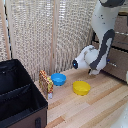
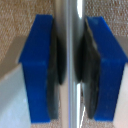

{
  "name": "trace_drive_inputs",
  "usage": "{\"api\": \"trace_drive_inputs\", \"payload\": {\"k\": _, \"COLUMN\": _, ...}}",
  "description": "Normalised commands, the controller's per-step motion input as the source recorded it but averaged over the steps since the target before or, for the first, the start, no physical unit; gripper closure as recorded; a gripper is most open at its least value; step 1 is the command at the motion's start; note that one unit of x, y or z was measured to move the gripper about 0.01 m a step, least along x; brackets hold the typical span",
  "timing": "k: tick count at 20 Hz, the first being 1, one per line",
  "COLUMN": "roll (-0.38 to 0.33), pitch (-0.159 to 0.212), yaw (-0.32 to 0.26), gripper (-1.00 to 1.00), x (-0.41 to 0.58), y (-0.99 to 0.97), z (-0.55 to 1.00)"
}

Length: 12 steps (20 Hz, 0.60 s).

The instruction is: Move your gripper towards the bottom drawer handle. Grasp the handle gently with your gripper. Apply gentle outward force to slide the bottom drawer open.

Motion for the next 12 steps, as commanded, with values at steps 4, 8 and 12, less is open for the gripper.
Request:
{"api": "trace_drive_inputs", "payload": {"k": 4, "roll": 0.024, "pitch": 0.000, "yaw": -0.041, "gripper": 1.00, "x": 0.419, "y": 0.84, "z": -0.04}}
{"api": "trace_drive_inputs", "payload": {"k": 8, "roll": 0.000, "pitch": 0.002, "yaw": 0.000, "gripper": 1.00, "x": 0.339, "y": 0.95, "z": -0.17}}
{"api": "trace_drive_inputs", "payload": {"k": 12, "roll": 0.000, "pitch": 0.001, "yaw": -0.004, "gripper": 1.00, "x": 0.366, "y": 0.94, "z": -0.16}}
